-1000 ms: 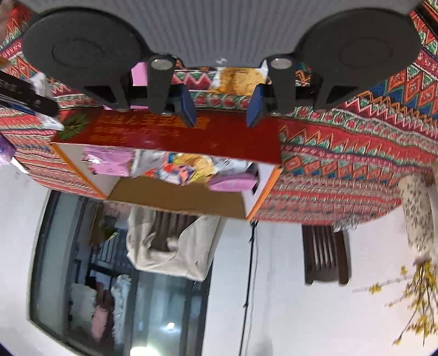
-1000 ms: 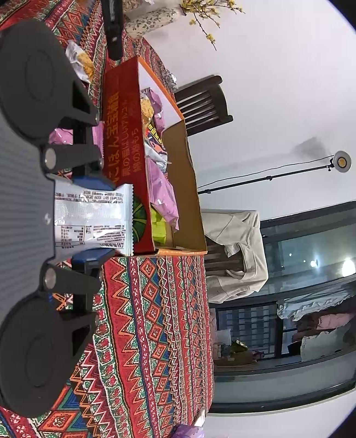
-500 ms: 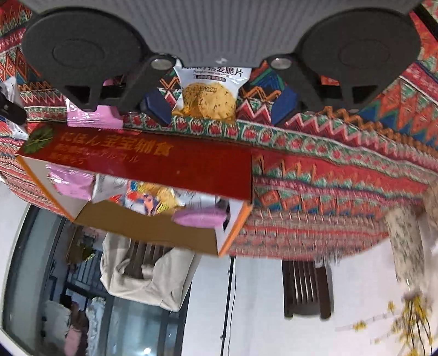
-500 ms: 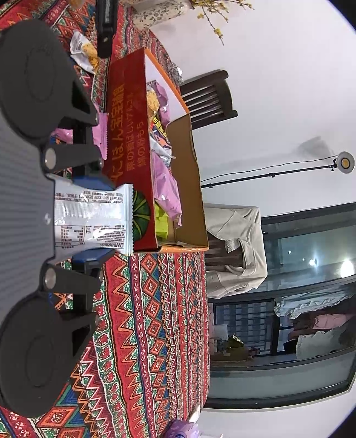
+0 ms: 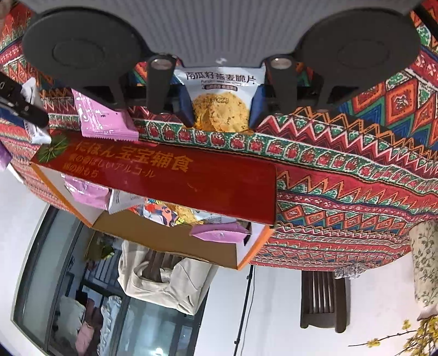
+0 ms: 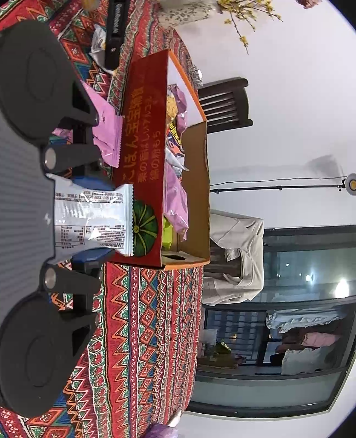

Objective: Organize snacks
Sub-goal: 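Carry both white packets into the box and open both tools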

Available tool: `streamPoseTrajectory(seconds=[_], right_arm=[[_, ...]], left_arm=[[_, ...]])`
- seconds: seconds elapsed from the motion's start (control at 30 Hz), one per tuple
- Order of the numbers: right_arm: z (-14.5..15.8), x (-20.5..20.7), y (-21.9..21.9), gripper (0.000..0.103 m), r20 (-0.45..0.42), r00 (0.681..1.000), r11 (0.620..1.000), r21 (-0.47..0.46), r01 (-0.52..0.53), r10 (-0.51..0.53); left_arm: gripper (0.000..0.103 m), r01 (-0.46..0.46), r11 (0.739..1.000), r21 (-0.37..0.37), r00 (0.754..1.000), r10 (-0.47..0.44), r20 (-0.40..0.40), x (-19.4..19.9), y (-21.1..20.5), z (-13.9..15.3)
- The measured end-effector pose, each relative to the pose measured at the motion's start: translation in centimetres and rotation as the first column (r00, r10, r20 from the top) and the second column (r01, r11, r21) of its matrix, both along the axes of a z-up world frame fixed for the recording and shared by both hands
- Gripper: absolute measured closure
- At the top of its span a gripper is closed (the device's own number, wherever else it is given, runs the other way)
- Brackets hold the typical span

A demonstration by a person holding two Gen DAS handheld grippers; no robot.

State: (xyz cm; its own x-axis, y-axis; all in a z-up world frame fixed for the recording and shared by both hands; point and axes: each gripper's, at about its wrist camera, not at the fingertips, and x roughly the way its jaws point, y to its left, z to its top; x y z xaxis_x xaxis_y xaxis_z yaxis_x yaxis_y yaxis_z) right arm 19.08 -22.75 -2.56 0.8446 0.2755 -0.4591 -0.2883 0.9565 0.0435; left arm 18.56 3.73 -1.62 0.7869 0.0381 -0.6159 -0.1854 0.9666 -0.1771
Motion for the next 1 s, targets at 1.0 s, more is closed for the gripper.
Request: streamPoseTrajectory(seconds=[1.0], right_arm=[[7.6,-1.6,0.5,0.060,0.196,0.980,0.998,0.042,-0.041,0.032]], left_arm=[[0.060,-0.038,0.990,0.133,0.934,-0.012,0.358,-3.1,-3.6,10.6]])
